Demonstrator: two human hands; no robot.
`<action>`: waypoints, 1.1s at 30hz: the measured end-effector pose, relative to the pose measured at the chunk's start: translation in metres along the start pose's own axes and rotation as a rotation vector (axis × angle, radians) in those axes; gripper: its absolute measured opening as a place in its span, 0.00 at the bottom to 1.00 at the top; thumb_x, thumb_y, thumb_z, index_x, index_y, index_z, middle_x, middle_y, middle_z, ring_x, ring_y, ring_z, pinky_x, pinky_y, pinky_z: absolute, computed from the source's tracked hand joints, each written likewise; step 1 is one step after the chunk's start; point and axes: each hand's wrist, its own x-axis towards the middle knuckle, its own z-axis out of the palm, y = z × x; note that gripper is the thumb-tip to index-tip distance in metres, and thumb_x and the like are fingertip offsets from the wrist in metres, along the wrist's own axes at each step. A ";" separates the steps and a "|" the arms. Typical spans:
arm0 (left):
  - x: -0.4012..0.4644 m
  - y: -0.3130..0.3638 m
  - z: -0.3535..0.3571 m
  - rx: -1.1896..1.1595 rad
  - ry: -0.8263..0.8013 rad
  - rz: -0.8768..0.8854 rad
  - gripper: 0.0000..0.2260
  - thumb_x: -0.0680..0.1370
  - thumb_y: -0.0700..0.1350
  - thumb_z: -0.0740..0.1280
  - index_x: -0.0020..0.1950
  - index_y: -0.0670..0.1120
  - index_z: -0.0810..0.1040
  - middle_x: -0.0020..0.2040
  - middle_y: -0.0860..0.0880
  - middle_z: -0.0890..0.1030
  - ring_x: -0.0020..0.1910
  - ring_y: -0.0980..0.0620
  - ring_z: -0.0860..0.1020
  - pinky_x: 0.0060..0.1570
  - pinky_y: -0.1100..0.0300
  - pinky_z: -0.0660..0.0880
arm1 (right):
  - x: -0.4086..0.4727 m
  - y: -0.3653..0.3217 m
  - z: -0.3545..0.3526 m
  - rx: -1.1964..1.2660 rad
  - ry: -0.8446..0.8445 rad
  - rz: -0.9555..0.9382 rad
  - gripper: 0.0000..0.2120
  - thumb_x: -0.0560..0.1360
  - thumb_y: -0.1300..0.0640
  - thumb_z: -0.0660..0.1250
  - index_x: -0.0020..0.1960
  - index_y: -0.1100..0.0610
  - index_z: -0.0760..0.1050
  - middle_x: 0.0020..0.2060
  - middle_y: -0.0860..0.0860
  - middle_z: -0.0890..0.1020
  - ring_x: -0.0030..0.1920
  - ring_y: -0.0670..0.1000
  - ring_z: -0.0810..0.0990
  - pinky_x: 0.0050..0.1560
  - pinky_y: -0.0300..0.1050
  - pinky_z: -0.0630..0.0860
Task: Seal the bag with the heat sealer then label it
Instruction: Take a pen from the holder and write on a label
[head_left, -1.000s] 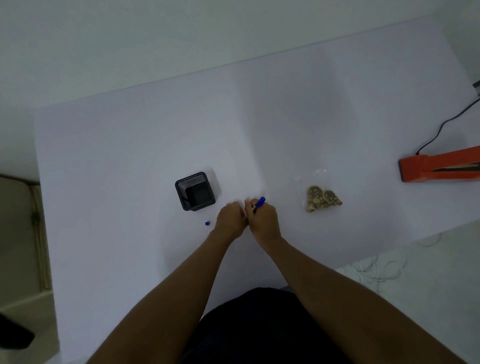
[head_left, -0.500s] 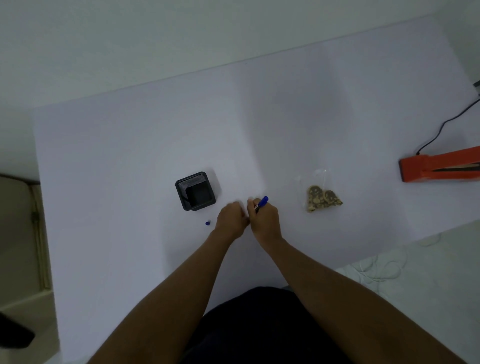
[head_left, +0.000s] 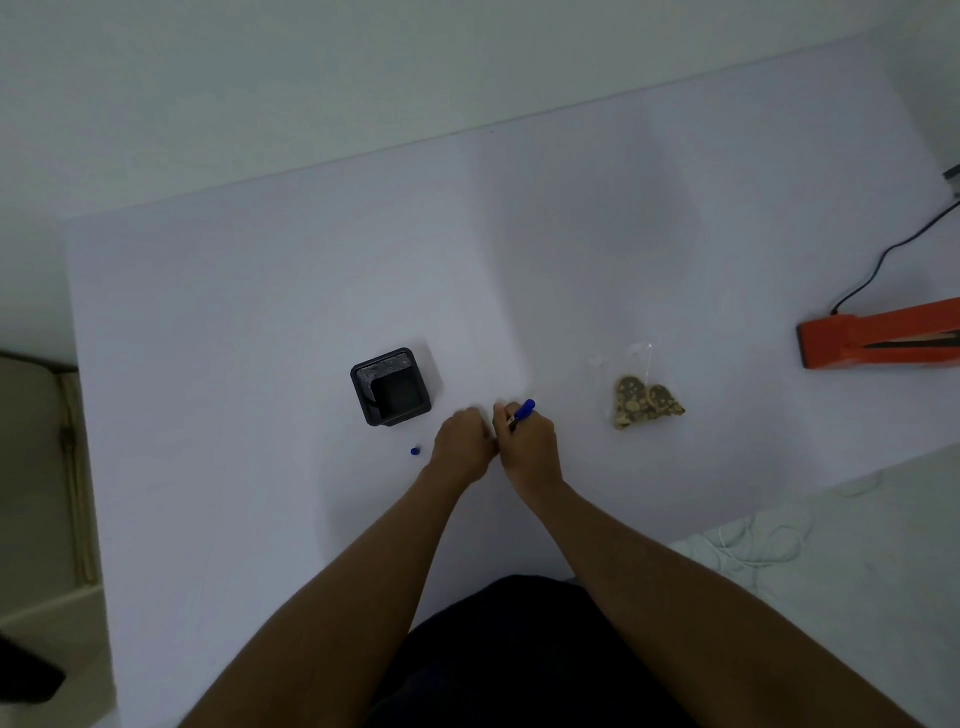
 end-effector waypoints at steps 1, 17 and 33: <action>0.000 0.000 0.000 -0.002 0.000 0.000 0.06 0.77 0.40 0.68 0.42 0.42 0.72 0.38 0.44 0.76 0.37 0.48 0.74 0.35 0.59 0.70 | 0.000 0.000 -0.001 0.004 0.002 -0.002 0.24 0.83 0.56 0.62 0.30 0.46 0.62 0.23 0.43 0.67 0.23 0.42 0.67 0.28 0.32 0.62; 0.000 -0.001 -0.003 0.012 0.008 -0.002 0.05 0.76 0.40 0.69 0.44 0.39 0.75 0.42 0.41 0.80 0.39 0.45 0.77 0.41 0.52 0.75 | 0.000 0.003 0.003 0.043 0.003 0.038 0.23 0.83 0.54 0.61 0.30 0.48 0.62 0.23 0.45 0.67 0.24 0.43 0.66 0.28 0.34 0.62; 0.001 -0.001 0.003 0.000 -0.007 -0.007 0.08 0.76 0.42 0.71 0.42 0.43 0.73 0.39 0.43 0.78 0.38 0.46 0.77 0.39 0.54 0.75 | -0.005 0.014 -0.005 0.034 0.015 -0.056 0.22 0.83 0.55 0.60 0.31 0.47 0.61 0.24 0.45 0.65 0.24 0.44 0.65 0.29 0.34 0.62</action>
